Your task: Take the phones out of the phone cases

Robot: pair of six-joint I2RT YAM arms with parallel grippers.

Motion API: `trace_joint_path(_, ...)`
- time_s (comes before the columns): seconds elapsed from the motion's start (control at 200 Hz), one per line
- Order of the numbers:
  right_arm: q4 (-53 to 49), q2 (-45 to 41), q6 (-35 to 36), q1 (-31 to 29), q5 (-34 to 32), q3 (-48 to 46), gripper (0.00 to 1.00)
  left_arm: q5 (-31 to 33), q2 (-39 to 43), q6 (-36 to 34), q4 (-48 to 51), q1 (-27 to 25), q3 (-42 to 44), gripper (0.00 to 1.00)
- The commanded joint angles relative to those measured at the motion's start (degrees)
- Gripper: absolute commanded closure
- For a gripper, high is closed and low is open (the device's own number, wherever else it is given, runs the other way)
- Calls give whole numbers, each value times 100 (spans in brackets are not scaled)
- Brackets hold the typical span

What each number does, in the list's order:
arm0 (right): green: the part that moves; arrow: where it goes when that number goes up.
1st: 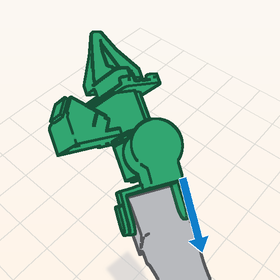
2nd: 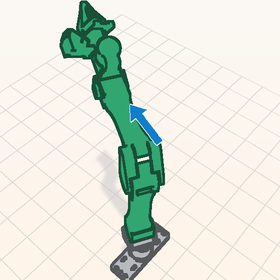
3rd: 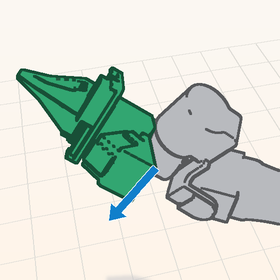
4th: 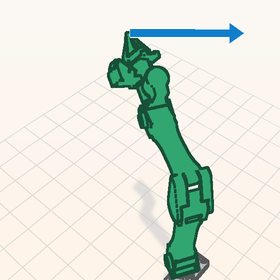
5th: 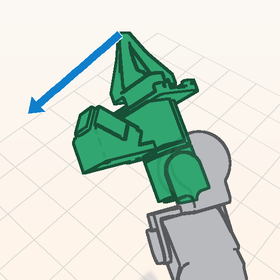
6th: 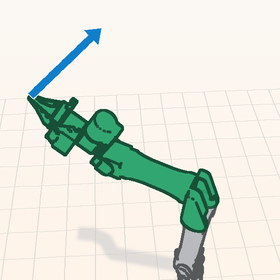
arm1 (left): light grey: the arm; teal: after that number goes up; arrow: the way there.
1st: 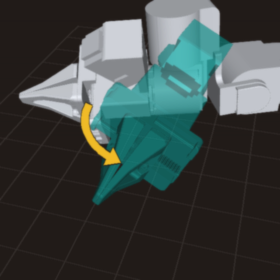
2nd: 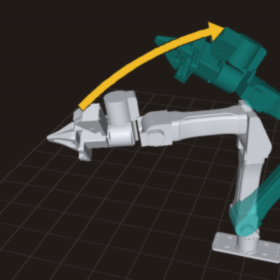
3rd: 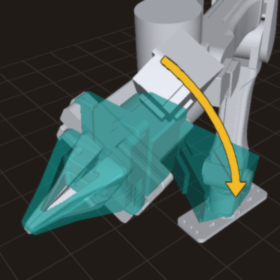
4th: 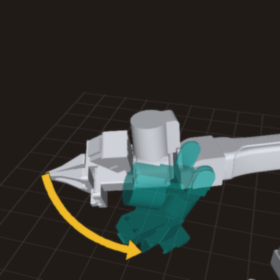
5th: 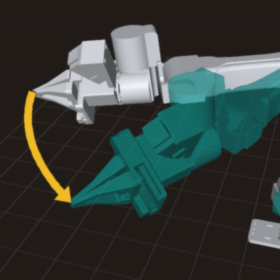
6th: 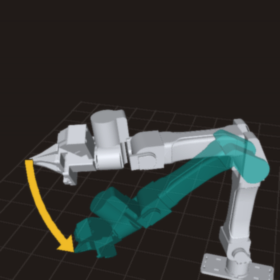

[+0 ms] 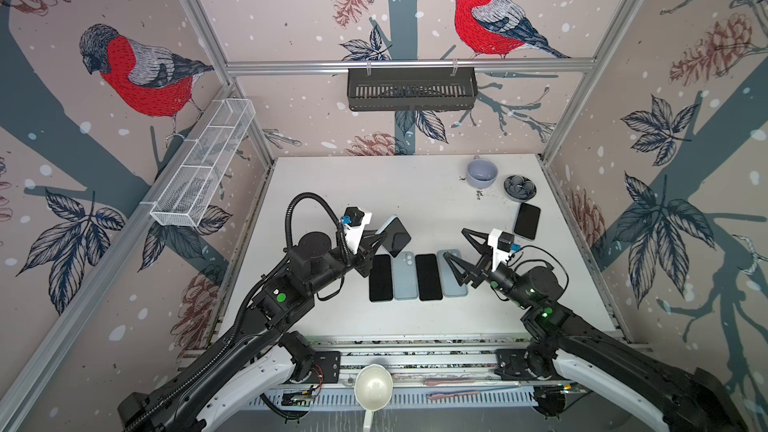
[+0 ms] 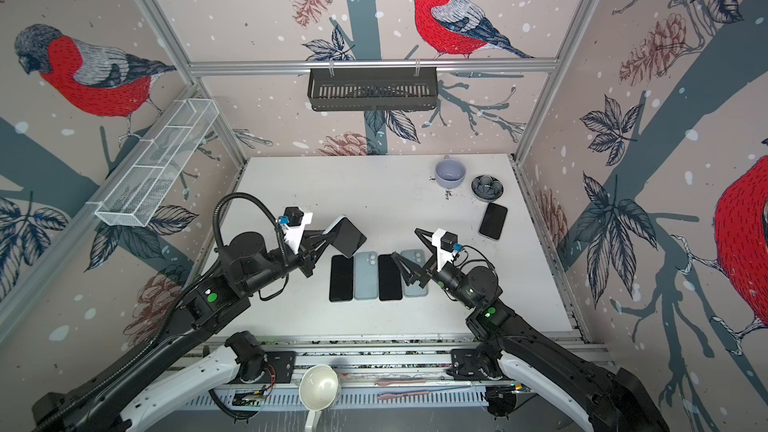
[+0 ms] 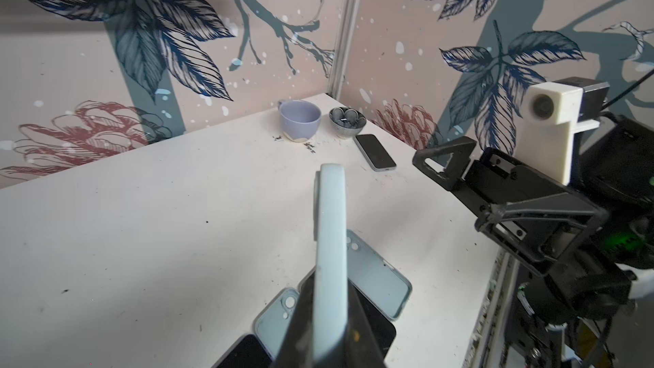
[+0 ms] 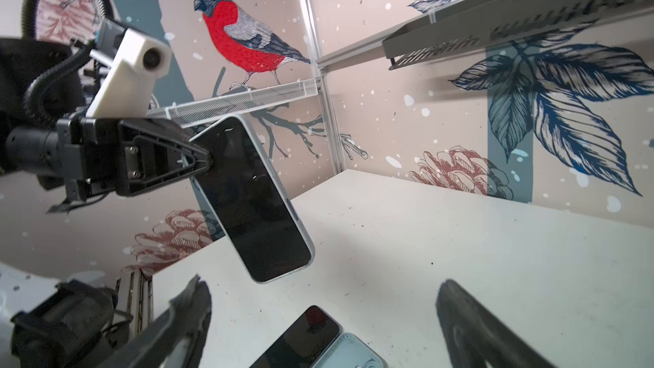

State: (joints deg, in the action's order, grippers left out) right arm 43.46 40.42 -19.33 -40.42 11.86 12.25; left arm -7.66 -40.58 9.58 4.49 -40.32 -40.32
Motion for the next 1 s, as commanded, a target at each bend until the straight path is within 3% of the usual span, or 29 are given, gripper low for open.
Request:
trace_joint_path(0.0,-597,16,-990,-9,-445,330,1,354,134,648,-882,139,193,100)
trace_joint_path(0.14,-1444,239,-1465,-1,-280,856,1,296,169,1695,-1263,270,308,100)
trace_joint_path(0.265,-1579,400,-1866,1,-15,999,0,253,234,2865,-1900,270,463,100)
trace_joint_path(0.595,-264,229,-3003,-6,664,388,0,78,373,5424,-4332,272,1620,100)
trace_joint_path(0.845,836,606,-3610,-39,1078,152,1,-2,167,6608,-5741,276,2296,100)
trace_joint_path(0.996,1530,947,-3806,-101,1158,76,4,-137,5,6788,-6086,266,2410,100)
